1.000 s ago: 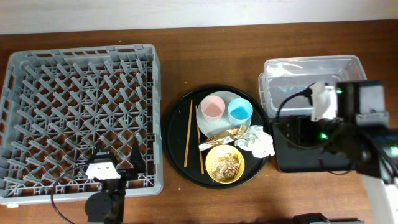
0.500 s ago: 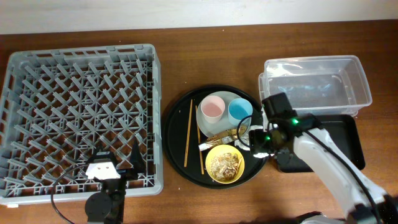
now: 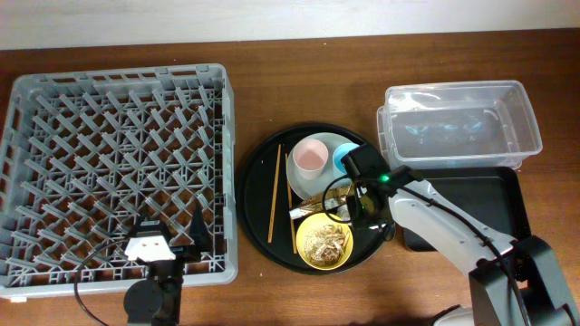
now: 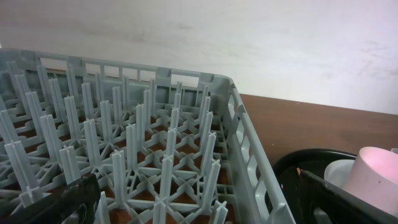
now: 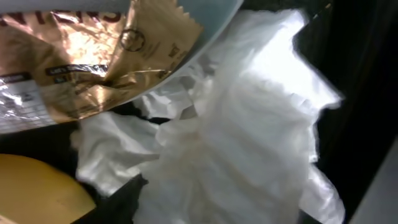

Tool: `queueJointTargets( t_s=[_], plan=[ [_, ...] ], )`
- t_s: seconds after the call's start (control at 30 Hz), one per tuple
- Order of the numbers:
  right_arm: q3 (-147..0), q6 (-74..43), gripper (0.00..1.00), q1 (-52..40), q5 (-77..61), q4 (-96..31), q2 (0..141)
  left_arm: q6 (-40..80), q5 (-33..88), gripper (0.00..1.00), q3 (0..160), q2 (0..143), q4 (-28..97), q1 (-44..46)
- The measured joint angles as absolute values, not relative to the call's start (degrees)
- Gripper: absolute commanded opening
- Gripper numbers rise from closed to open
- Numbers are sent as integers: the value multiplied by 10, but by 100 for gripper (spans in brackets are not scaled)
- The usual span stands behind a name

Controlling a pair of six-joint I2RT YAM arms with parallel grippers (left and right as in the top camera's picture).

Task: Sort waste into correct bins and load items into the dishwasher rack
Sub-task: 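Reach right gripper to the crumpled white tissue and grasp it, then carry tissue with right gripper and drop it into clear bin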

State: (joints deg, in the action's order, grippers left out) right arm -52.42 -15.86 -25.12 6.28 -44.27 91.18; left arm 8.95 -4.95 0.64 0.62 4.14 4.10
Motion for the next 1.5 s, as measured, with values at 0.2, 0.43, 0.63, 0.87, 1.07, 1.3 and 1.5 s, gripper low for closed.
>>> queueJointTargets(
  t_s=[0.2,0.43,0.63,0.87,1.07,1.3,1.5],
  plan=[
    [-506,-180,51,-251,95,-409,914,90,-50,99,6,6,41,41],
    [-494,-187,4,-251,96,-411,920,90,-50,99,6,6,41,41],
    [-759,-178,4,-251,101,-603,842,90,-50,99,6,6,42,41],
    [-814,-182,8,-147,231,-581,822,90,-50,99,6,6,41,41],
    [-804,-187,99,11,185,-490,974,90,-50,99,6,6,41,41],
    [-888,-187,99,60,79,-614,989,90,-50,99,6,6,41,41],
    [-1010,-191,46,56,-164,-776,831,90,-50,99,6,6,41,41]
  ],
)
